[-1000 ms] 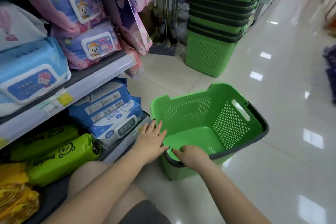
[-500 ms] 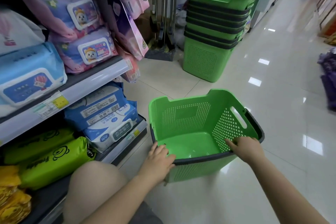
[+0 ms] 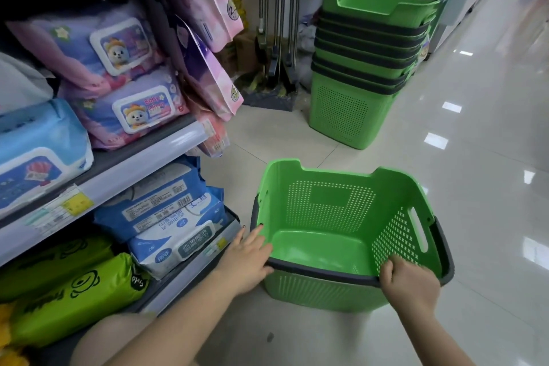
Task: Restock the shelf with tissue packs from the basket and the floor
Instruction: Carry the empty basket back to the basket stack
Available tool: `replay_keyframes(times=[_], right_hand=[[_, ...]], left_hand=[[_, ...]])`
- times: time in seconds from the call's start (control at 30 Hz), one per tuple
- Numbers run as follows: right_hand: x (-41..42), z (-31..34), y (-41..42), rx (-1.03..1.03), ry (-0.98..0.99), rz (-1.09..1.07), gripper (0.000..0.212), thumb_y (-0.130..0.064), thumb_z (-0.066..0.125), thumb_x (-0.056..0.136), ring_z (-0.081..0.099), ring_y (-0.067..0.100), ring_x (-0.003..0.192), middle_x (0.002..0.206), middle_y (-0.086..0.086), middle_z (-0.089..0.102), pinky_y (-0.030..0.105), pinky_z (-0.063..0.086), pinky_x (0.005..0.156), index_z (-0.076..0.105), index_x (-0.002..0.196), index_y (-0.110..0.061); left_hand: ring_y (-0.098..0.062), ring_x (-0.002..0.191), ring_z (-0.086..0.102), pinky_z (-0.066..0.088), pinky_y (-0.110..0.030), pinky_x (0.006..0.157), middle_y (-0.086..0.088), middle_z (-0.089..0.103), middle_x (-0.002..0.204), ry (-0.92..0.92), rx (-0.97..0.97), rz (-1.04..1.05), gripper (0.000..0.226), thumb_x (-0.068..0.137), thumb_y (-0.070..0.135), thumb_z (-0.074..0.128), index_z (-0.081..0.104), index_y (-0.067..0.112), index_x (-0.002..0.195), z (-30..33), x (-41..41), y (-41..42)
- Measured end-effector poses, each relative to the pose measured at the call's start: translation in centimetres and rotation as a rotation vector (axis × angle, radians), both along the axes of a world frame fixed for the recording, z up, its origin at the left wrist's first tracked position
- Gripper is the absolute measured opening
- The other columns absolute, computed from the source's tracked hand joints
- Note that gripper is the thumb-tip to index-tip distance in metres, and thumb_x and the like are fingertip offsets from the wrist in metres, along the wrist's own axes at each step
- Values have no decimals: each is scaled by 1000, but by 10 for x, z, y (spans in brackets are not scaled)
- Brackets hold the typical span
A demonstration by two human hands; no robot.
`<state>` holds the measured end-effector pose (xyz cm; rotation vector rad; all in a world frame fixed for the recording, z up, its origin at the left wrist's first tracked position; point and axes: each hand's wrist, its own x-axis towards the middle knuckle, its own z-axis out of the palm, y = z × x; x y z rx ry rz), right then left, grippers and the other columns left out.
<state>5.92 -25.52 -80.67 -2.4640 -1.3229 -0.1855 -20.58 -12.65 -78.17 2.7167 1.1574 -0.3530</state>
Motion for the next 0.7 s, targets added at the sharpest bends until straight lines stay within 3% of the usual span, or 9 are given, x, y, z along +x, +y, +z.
replay_keyframes(times=[0.23, 0.4, 0.63, 0.7], right_hand=[[10, -21, 4, 65, -87, 0, 33, -23, 24, 74, 21, 17, 33, 32, -1, 34, 20, 19, 50, 40, 46, -15], [8, -18, 9, 66, -121, -18, 37, -22, 24, 74, 19, 18, 33, 32, 1, 32, 21, 20, 50, 43, 44, -11], [-2, -18, 15, 39, -143, -68, 37, -23, 22, 75, 21, 18, 32, 35, 0, 29, 22, 20, 51, 41, 45, -12], [-3, -18, 15, 28, -135, -83, 40, -24, 22, 75, 23, 19, 33, 34, 4, 37, 23, 21, 52, 45, 46, -10]], left_hand=[[-19, 145, -2, -13, -43, 111, -3, 36, 146, -5, -78, 31, 50, 86, 56, 45, 56, 15, 113, -1, 5, 13], [-16, 145, 0, -5, -46, 115, 0, 39, 143, -28, -100, 39, 46, 84, 57, 48, 59, 16, 102, 0, 4, 19], [-15, 144, 1, 1, -49, 115, 1, 42, 141, 2, -98, 29, 51, 82, 60, 49, 60, 16, 105, -2, 3, 33], [-16, 144, 1, 2, -49, 115, 0, 44, 139, 32, -100, 29, 55, 82, 62, 47, 59, 15, 108, -1, 4, 36]])
